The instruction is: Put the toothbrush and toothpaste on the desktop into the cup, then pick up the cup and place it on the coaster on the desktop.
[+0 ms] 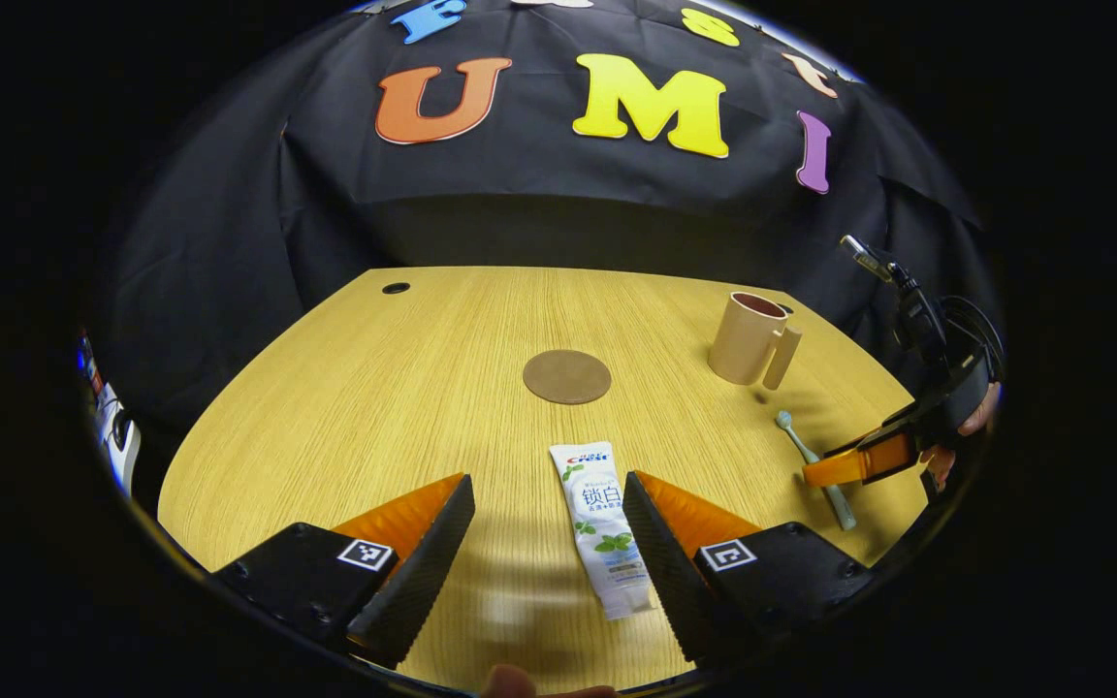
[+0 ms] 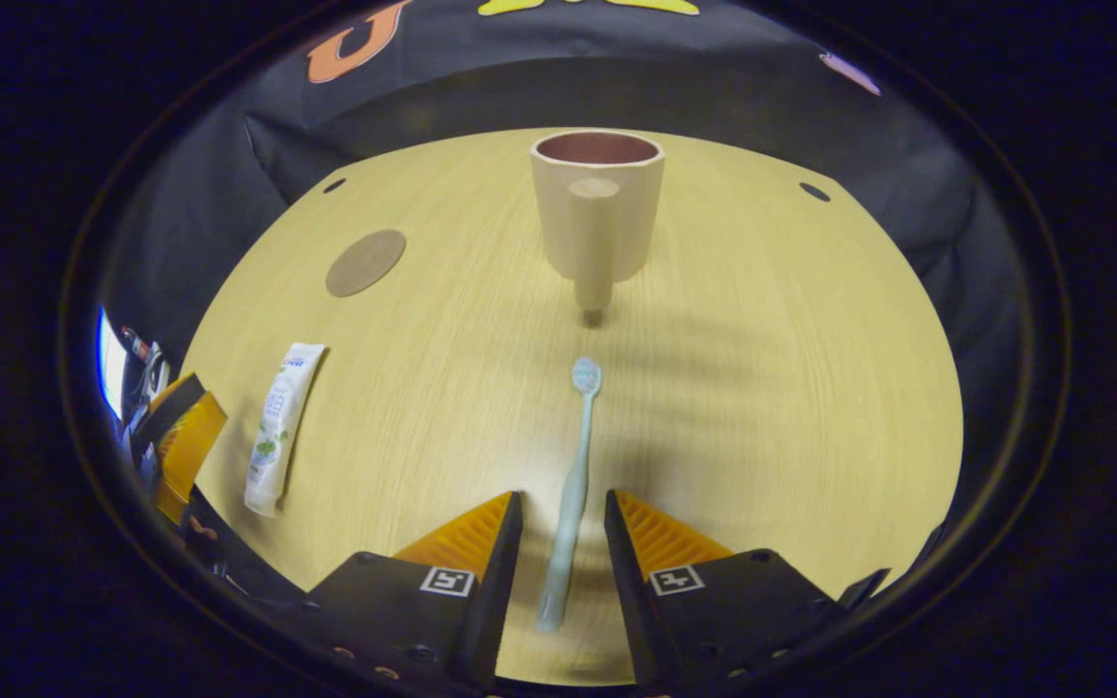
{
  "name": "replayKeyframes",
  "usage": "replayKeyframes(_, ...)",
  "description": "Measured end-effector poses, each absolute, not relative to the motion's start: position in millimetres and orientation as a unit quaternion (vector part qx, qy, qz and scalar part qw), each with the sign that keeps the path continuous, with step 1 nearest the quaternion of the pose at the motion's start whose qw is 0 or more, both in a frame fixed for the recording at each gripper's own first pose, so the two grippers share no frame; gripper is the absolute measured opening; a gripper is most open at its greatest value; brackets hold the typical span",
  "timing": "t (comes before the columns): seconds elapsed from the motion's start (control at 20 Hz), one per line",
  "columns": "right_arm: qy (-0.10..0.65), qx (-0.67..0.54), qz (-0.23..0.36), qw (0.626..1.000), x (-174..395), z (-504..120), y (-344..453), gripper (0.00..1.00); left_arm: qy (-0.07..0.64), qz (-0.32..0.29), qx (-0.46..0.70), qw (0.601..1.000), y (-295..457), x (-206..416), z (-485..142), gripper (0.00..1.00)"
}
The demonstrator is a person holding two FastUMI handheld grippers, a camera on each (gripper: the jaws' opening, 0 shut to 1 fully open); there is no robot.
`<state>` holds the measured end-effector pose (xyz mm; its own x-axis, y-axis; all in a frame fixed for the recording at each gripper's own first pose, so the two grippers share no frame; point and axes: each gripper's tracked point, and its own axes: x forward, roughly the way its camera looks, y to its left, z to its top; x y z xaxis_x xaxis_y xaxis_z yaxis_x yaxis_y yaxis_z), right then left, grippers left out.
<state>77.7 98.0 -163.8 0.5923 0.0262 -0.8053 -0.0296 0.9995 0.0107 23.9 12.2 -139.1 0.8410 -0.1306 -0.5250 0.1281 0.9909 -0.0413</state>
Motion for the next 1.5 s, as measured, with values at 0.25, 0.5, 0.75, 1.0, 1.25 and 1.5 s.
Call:
replayKeyframes(0.25, 0.457, -0.009, -0.006, 0.889, 79, -164, 90, 0.42, 0.298, -0.072, 0.001, 0.952, 11, 28, -147, 0.99)
replayKeyframes(0.5, 0.464, -0.018, -0.009, 0.885, 80, -165, 91, 0.17, 0.329, -0.073, -0.006, 0.941, 8, 33, -160, 0.98)
replayKeyframes(0.75, 0.465, -0.027, 0.001, 0.885, 77, -165, 94, 0.18, 0.371, -0.058, -0.015, 0.927, 9, 32, -177, 0.94)
replayKeyframes(1.0, 0.467, -0.035, 0.008, 0.883, 73, -164, 93, 0.15, 0.382, -0.055, 0.038, 0.922, 7, 39, -173, 0.83)
replayKeyframes(1.25, 0.47, -0.039, 0.018, 0.882, 72, -165, 93, 0.15, 0.392, -0.062, 0.034, 0.917, 3, 39, -170, 0.77)
replayKeyframes(1.5, 0.47, -0.032, 0.028, 0.882, 73, -164, 94, 0.15, 0.434, -0.062, -0.007, 0.899, -12, 35, -177, 0.82)
